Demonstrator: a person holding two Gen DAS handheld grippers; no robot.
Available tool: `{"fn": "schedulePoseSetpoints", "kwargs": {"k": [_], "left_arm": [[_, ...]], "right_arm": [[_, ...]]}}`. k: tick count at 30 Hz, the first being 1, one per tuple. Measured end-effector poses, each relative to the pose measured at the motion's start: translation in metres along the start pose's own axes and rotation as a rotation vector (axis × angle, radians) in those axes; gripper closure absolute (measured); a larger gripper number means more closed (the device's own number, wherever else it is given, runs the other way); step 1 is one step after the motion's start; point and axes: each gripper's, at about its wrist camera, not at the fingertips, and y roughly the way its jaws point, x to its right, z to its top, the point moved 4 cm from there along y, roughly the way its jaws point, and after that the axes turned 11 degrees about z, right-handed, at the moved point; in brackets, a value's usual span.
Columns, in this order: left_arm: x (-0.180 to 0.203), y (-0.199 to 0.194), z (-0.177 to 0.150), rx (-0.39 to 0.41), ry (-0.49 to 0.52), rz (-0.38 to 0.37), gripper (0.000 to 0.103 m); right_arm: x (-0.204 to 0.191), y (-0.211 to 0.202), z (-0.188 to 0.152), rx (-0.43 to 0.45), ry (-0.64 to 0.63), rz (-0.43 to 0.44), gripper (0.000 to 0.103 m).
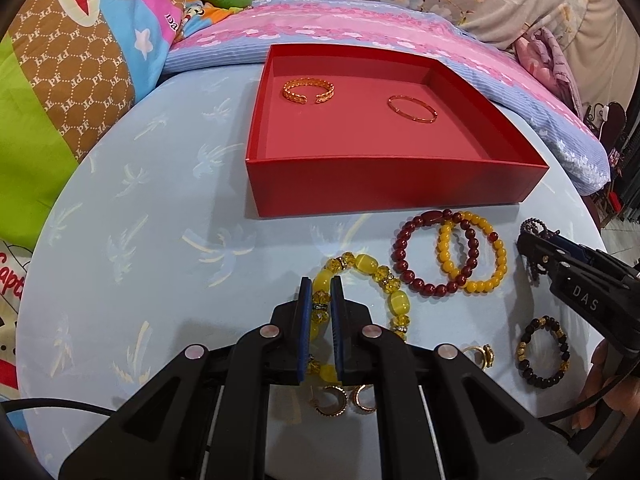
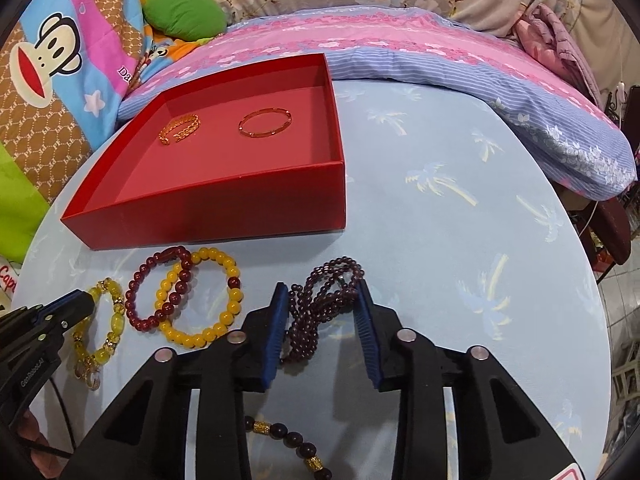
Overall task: Organize jewelry
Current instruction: 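Grasp the yellow beaded bracelet with the left tool while the right tool grasps the dark purple bead bracelet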
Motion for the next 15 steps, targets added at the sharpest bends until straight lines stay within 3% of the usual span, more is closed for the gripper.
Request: {"fn": "schedulePoseSetpoints", "kwargs": {"k": [5,15], "left_arm": [[-0.004,-0.001,-0.002,-0.002,-0.010,0.006,0.094],[-0.017,-0.005,-0.010,-0.008,-0.034,0.032,0.093]], "right_arm": [[0.004,-0.004,-0.002,0.007,0.020,0.010,0.087],[0.006,-0.027,-0.011,0.032,0.035,0.036,0.088]]}}
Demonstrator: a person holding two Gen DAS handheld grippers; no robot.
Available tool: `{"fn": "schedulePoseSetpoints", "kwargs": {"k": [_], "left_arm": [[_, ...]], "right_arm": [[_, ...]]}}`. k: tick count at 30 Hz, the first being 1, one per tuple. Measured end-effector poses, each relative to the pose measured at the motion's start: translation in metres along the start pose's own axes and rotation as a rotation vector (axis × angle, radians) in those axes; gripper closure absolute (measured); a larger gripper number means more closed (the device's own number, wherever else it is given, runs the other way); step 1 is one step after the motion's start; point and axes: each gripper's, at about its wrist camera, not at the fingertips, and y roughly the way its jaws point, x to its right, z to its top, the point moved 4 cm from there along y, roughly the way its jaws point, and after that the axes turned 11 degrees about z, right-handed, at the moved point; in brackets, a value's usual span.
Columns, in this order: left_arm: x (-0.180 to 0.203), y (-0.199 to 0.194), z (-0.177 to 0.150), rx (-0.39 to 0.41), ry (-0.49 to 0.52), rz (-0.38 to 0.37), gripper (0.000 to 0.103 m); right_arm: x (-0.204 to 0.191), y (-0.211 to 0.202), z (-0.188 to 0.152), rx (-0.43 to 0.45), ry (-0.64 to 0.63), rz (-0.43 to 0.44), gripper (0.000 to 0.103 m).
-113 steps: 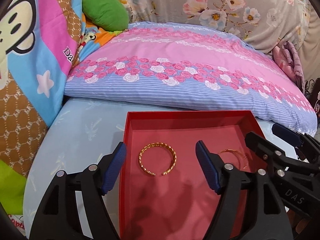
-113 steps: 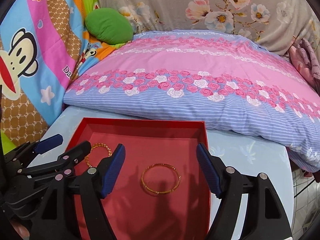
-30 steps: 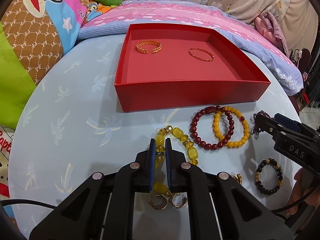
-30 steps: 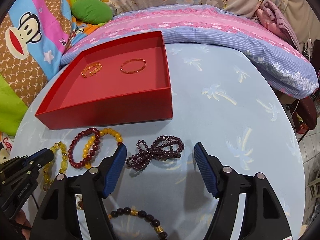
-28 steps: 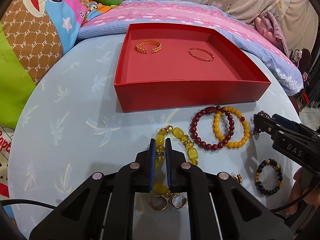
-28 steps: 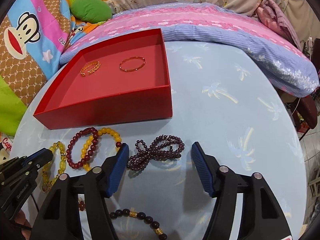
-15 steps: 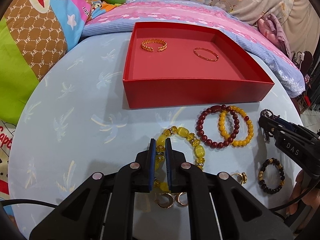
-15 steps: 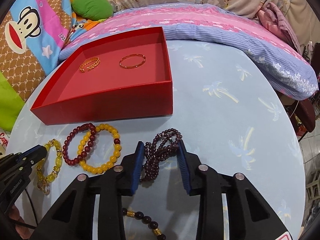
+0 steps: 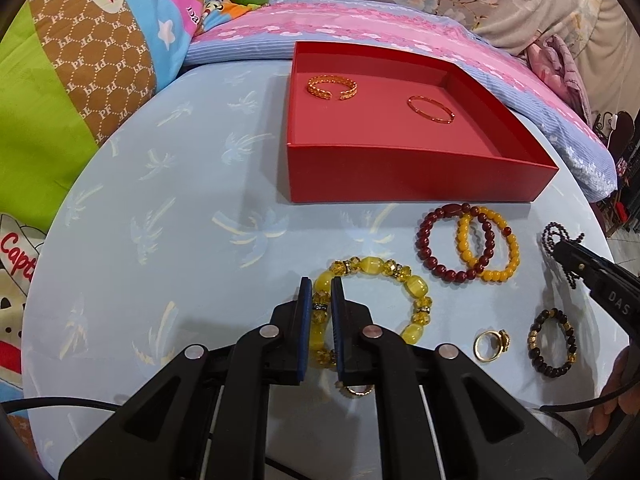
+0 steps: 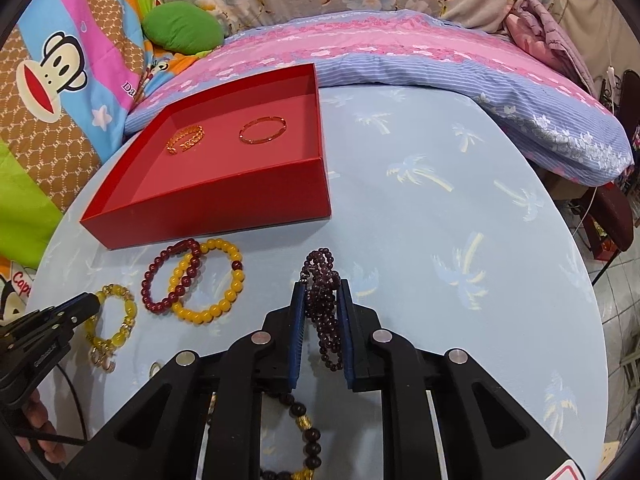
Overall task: Organize jewelry
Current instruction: 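Grasp the yellow beaded bracelet with the left tool while the right tool grasps the dark purple bead bracelet, then carry both bracelets into the red box and open both tools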
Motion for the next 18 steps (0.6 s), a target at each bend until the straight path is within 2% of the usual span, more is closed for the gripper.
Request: {"fn": "schedulePoseSetpoints", "kwargs": {"k": [2,9,11,14,15,16,18], "left_arm": [[-0.001,0.001,-0.001,0.001,-0.004,0.012,0.093],[0.003,0.004,-0.004,0.005,0.005,0.011,0.075],[0.005,0.005,-0.003,0.017,0.012,0.021,0.073],[0.009,0.007,-0.001,0.033,0.034,0.030,0.077],[0.010,0.007,-0.001,0.035,0.039,0.029,0.088],[0.011,0.007,0.000,0.035,0.043,0.029,0.093],[0.011,0.007,0.001,0.029,0.043,0.015,0.093]], "right_arm": [[-0.003,-0.005,-0.002,0.004,-0.001,0.010,0.088],[-0.016,-0.016,-0.005,0.011,-0.016,0.046,0.088],[-0.019,-0.018,-0.004,0.011,-0.019,0.054,0.088],[-0.024,-0.020,-0.003,0.014,-0.026,0.064,0.088],[-0.026,-0.021,-0.003,0.014,-0.030,0.068,0.088],[-0.028,-0.021,-0.002,0.015,-0.033,0.070,0.088],[-0.030,-0.022,-0.002,0.015,-0.037,0.076,0.088]]}}
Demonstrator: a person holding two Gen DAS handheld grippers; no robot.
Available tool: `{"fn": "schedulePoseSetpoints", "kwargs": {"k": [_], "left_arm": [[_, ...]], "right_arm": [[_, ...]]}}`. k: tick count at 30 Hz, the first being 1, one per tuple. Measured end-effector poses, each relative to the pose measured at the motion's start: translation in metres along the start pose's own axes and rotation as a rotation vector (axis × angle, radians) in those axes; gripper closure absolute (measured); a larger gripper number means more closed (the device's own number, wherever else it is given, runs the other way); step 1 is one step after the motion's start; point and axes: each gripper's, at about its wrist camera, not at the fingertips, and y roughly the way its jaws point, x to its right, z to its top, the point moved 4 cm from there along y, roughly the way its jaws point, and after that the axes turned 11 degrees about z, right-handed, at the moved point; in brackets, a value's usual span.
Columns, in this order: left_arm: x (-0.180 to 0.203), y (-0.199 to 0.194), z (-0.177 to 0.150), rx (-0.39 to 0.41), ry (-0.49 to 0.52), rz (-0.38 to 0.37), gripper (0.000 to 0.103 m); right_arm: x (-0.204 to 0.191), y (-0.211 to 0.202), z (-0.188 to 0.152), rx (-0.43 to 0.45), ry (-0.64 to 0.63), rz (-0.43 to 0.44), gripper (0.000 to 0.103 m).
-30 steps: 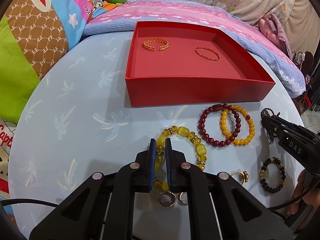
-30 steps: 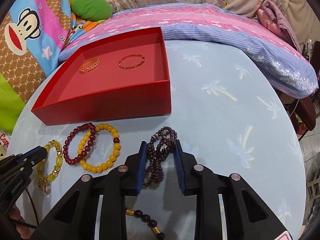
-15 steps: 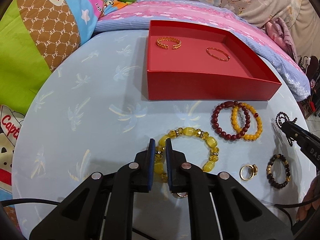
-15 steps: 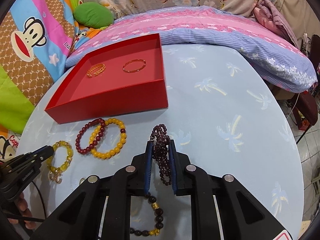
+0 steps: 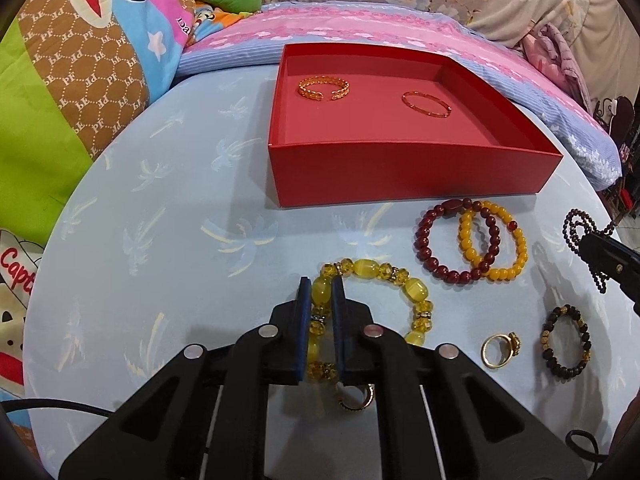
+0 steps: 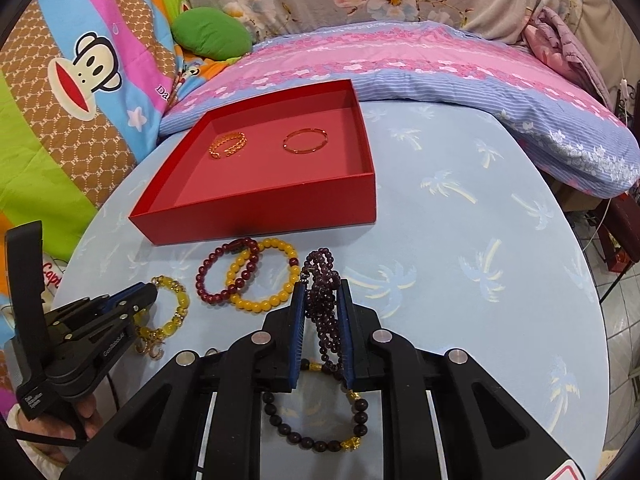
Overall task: Organize jewelry
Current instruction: 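Carry both bracelets into the red box and open both tools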
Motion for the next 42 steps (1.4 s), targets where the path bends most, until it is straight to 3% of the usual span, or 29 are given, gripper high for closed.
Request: {"fn": "schedulePoseSetpoints", "kwargs": {"k": [9,17,23,32,42], "left_arm": [[0.003,-0.031,0.020,0.038,-0.017,-0.093,0.094],[0.019,-0.064,0.075,0.144,0.005,-0.165,0.094],[0.031,-0.069,0.127,0.221,0.015,-0.173,0.094],[0.024,-0.021,0.169,0.198,-0.006,-0.145,0.094],[0.010,0.032,0.153,0.108,-0.026,-0.131,0.093]], "right_arm": [[-0.011,-0.013,0.014,0.023,-0.027,0.033,0.088],[-0.015,-0.011,0.059,0.058,-0.037,0.094,0.088],[-0.019,0.007,0.102,0.087,-0.082,0.082,0.088],[-0.011,0.056,0.125,0.046,-0.079,0.073,0.088],[-0.008,0.094,0.118,-0.017,-0.074,0.078,0.088]]}}
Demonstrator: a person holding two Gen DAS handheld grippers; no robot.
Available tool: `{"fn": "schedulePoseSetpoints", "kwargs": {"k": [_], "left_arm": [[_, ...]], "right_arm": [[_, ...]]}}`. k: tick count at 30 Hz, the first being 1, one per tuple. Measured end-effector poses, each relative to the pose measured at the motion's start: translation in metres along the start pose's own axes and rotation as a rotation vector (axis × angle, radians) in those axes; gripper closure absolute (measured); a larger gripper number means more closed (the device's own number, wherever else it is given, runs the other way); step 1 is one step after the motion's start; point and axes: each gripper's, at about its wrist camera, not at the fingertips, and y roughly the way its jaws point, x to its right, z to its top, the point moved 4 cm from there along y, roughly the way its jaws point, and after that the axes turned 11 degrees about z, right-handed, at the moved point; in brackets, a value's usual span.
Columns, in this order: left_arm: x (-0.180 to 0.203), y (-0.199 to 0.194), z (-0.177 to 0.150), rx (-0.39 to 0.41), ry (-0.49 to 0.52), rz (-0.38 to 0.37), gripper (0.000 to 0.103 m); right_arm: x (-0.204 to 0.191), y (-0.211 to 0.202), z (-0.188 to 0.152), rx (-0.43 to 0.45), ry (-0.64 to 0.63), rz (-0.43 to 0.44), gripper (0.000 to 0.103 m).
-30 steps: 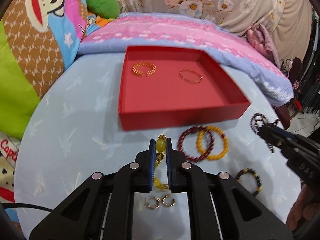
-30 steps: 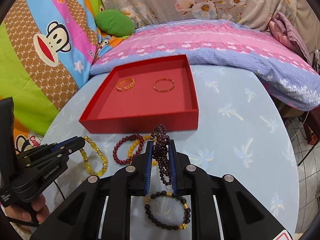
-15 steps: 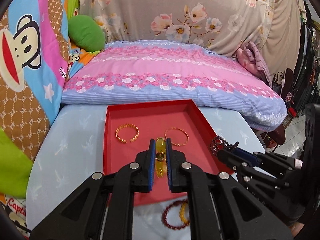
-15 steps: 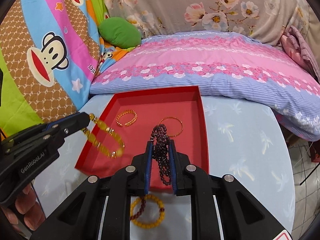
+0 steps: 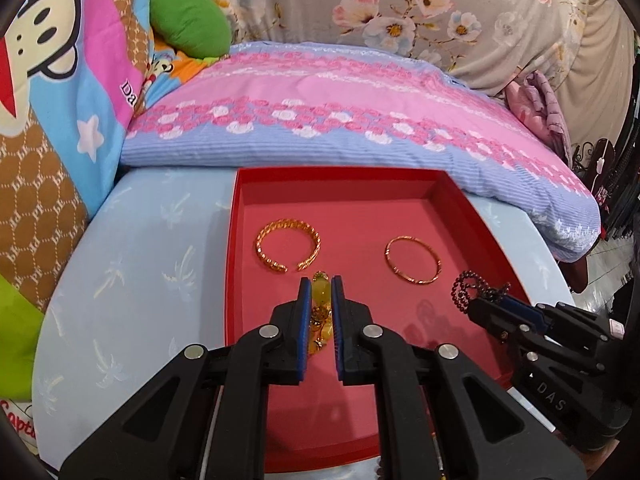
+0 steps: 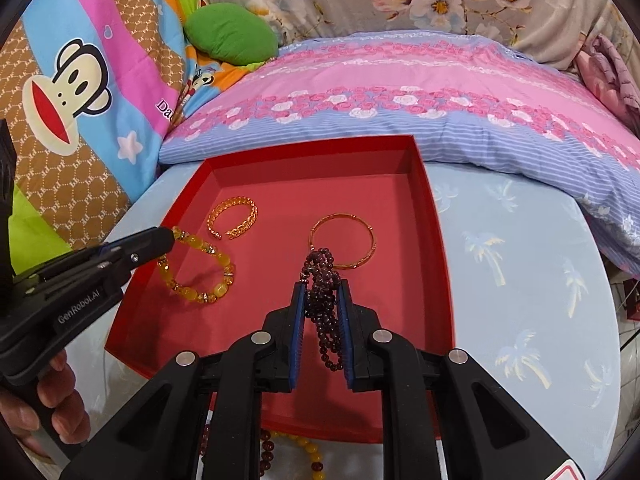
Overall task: Organize jewelry
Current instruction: 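Carry both bracelets into the red box and open both tools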
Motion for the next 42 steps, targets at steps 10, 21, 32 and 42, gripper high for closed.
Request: {"fn": "schedulePoseSetpoints", "kwargs": {"k": [10,21,32,42], "left_arm": [[-0.013,0.002,-0.008,0.023,-0.030,0.070,0.064],[-0.006,-0.037,-0.036,0.048,-0.022,0.085,0.059],[0.005,-0.089,-0.094,0.026,-0.014,0.063,0.058],[0.010,-0.113,-0.153,-0.018,0.006,0.080,0.045]], "right_arm": [[-0.008,-0.003,0.000,0.044,-0.030,-0.037,0.051],[-0.018,-0.042,-0.024,0.079,-0.012,-0.031,0.045],[-0.021,-0.092,-0.090,0.060,0.038,-0.037,0.045],[-0.017,-0.115,-0.153,0.006,0.056,-0.067,0.045]]}}
